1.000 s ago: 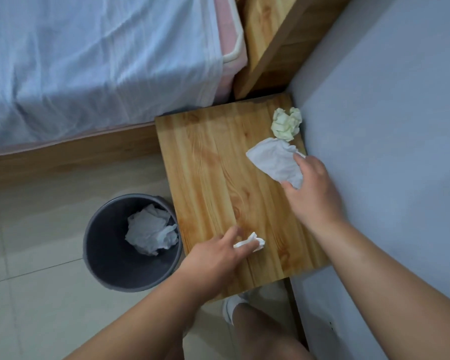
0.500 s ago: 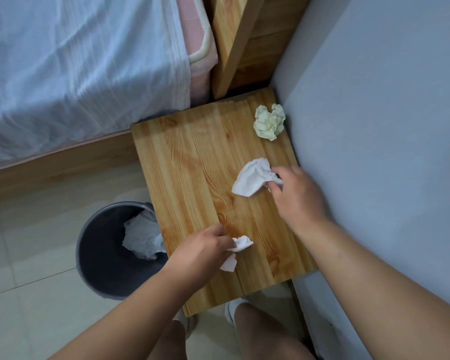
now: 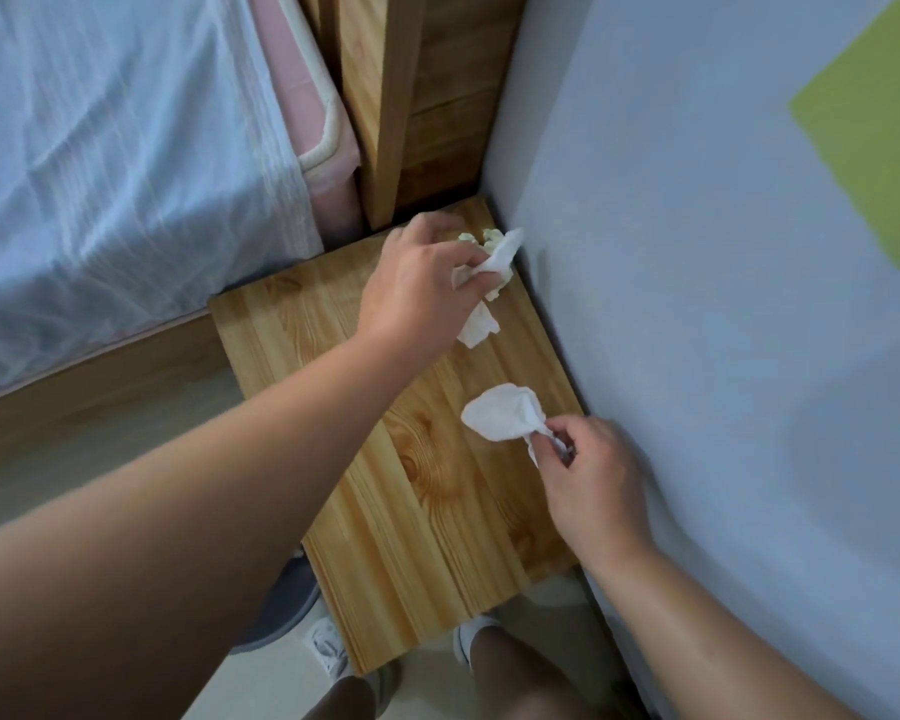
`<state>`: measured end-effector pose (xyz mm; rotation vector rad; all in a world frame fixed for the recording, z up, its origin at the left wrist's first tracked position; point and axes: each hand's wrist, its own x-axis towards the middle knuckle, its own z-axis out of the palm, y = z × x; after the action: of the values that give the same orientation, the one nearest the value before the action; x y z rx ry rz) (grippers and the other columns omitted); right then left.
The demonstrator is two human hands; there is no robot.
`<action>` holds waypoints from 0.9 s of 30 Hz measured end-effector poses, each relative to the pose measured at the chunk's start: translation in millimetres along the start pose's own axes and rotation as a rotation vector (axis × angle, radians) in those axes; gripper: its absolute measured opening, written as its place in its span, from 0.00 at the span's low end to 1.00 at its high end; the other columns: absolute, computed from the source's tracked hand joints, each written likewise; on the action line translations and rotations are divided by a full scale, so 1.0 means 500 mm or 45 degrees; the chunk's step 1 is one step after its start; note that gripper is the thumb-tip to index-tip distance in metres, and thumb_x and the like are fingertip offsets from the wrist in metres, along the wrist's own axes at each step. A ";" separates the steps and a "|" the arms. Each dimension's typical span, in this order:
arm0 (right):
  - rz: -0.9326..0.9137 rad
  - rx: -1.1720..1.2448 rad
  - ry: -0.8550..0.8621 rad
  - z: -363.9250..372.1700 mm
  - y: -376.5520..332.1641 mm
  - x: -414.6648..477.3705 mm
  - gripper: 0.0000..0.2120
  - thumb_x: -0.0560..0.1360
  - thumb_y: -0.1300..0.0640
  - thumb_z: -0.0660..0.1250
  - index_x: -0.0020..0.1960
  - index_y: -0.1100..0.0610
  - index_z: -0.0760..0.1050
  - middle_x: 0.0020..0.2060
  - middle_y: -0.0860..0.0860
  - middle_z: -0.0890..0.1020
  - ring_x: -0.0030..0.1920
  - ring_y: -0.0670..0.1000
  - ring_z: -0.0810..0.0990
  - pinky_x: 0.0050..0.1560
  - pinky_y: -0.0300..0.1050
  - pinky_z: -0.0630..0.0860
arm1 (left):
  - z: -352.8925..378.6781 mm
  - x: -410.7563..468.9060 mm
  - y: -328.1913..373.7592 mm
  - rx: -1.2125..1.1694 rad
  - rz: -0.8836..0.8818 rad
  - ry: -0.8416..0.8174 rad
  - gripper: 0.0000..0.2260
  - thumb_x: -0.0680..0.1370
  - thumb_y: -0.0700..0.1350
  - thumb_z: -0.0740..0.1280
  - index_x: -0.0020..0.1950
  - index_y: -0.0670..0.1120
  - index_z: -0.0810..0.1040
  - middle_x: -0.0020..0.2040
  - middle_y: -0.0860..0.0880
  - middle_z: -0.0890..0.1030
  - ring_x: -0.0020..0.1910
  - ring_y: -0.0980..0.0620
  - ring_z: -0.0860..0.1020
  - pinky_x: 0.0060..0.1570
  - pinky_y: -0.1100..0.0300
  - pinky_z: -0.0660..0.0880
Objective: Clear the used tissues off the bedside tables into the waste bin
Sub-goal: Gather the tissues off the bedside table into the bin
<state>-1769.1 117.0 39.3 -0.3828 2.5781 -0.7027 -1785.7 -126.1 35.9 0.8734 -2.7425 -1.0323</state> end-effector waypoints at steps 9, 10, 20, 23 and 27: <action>0.039 0.065 -0.032 0.003 0.009 -0.033 0.05 0.80 0.49 0.69 0.54 0.48 0.81 0.45 0.35 0.76 0.43 0.39 0.79 0.40 0.42 0.81 | 0.036 0.061 0.014 0.188 0.234 -0.423 0.25 0.82 0.51 0.71 0.79 0.57 0.72 0.81 0.49 0.69 0.75 0.43 0.72 0.64 0.51 0.73; 0.040 0.062 -0.031 0.003 0.009 -0.034 0.04 0.80 0.49 0.69 0.54 0.47 0.80 0.45 0.35 0.76 0.43 0.39 0.79 0.41 0.43 0.82 | 0.039 0.058 0.010 0.220 0.240 -0.428 0.29 0.81 0.50 0.71 0.81 0.58 0.66 0.80 0.48 0.70 0.73 0.42 0.73 0.62 0.50 0.75; 0.033 0.029 0.004 0.027 -0.030 -0.061 0.01 0.78 0.50 0.71 0.49 0.46 0.81 0.42 0.39 0.79 0.42 0.42 0.79 0.36 0.40 0.76 | -0.013 -0.054 -0.077 0.145 0.038 -0.357 0.28 0.77 0.57 0.76 0.74 0.54 0.75 0.62 0.52 0.79 0.57 0.48 0.79 0.47 0.56 0.69; 0.025 0.082 -0.031 0.047 -0.060 -0.071 0.06 0.77 0.51 0.73 0.43 0.44 0.79 0.41 0.40 0.79 0.40 0.42 0.79 0.34 0.39 0.72 | -0.056 -0.132 -0.124 0.080 -0.023 -0.388 0.25 0.77 0.60 0.74 0.73 0.57 0.76 0.55 0.58 0.76 0.51 0.52 0.79 0.43 0.58 0.70; -0.093 0.078 -0.071 0.077 -0.117 -0.092 0.07 0.77 0.49 0.72 0.41 0.44 0.77 0.46 0.35 0.78 0.41 0.42 0.79 0.33 0.41 0.73 | -0.121 -0.256 -0.197 -0.192 -0.217 -0.292 0.22 0.76 0.62 0.72 0.69 0.60 0.78 0.52 0.62 0.79 0.49 0.60 0.78 0.42 0.65 0.71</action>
<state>-1702.2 69.5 56.3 -0.4721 2.4941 -0.7838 -1615.3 -152.2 35.8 1.0388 -2.7587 -1.4334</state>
